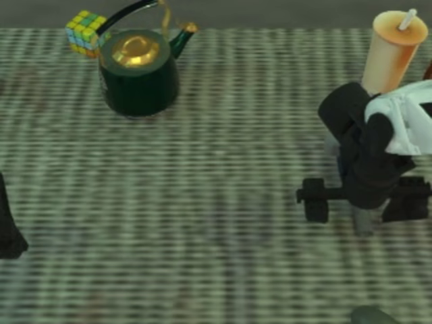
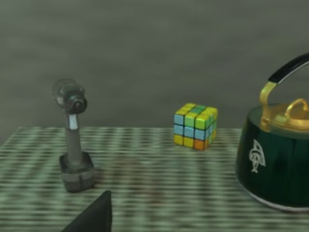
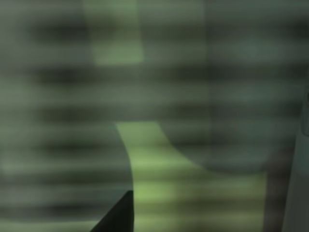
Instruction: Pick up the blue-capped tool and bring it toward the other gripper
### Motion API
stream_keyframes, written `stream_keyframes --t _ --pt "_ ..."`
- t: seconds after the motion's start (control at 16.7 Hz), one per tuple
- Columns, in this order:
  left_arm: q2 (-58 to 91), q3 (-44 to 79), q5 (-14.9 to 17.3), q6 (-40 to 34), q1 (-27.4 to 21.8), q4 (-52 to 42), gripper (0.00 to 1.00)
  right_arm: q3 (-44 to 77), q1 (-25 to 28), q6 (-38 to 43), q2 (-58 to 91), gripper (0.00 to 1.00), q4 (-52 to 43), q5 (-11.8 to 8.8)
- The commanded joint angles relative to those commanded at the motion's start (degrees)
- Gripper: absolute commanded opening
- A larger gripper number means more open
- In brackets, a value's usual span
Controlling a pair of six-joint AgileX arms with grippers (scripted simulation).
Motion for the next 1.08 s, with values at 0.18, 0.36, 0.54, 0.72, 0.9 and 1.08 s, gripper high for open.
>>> stream_keyframes --t 0.18,0.36,0.54,0.72,0.9,1.08 --pt "0.0 0.0 0.0 0.0 0.0 0.0 1.00 0.0 0.0 0.0 0.0 1.00 0.1 0.0" --pt "0.0 0.0 0.0 0.0 0.0 0.0 1.00 0.0 0.0 0.0 0.0 0.85 0.1 0.0" --pt "0.0 0.0 0.0 0.0 0.0 0.0 1.00 0.0 0.0 0.0 0.0 0.62 0.1 0.0" --pt "0.0 0.0 0.0 0.0 0.0 0.0 1.00 0.0 0.0 0.0 0.0 0.40 0.1 0.0" --pt "0.0 0.0 0.0 0.0 0.0 0.0 1.00 0.0 0.0 0.0 0.0 0.17 0.1 0.0" --pt "0.0 0.0 0.0 0.0 0.0 0.0 1.00 0.0 0.0 0.0 0.0 0.00 0.1 0.0"
